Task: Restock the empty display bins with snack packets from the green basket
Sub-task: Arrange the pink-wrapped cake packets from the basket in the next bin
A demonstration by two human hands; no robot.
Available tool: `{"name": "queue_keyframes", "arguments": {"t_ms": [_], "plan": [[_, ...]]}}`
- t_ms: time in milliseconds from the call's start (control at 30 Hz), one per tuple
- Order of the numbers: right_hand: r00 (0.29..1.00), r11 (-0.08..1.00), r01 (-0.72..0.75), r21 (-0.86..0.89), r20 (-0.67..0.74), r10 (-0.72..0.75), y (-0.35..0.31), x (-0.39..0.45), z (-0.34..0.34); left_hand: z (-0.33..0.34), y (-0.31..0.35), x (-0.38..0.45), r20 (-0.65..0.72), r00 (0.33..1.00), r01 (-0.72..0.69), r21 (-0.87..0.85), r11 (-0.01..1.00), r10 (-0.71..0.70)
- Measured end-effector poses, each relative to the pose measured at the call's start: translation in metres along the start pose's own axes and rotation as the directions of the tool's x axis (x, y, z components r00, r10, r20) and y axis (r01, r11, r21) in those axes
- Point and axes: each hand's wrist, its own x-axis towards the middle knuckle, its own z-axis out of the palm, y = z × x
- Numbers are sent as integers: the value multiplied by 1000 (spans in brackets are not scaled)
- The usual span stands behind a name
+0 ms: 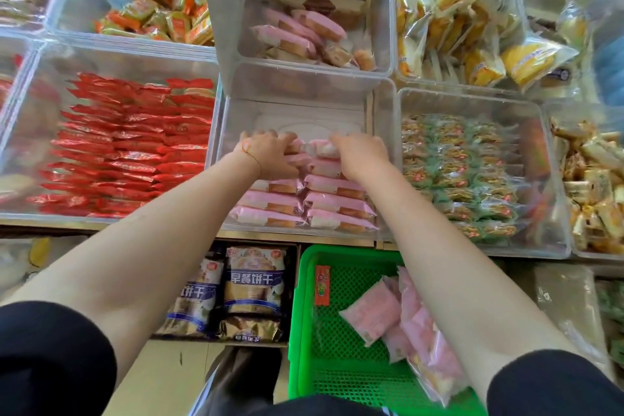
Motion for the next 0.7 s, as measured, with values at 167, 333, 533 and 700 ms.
{"name": "queue_keyframes", "arguments": {"t_ms": [167, 333, 533, 700], "plan": [[996, 988, 6, 154, 92, -20, -1, 17, 4, -3, 4, 15, -9, 997, -79, 54, 995, 79], [998, 950, 26, 311, 48, -43, -4, 25, 19, -10, 2, 27, 62, 995, -79, 23, 997, 77], [999, 942, -23, 334, 43, 9, 0, 25, 24, -4, -1, 26, -27, 995, -92, 12, 996, 93], [1000, 949, -8, 315, -11, 12, 2, 22, 25, -2, 0, 25, -37, 995, -84, 130, 988, 89]]}}
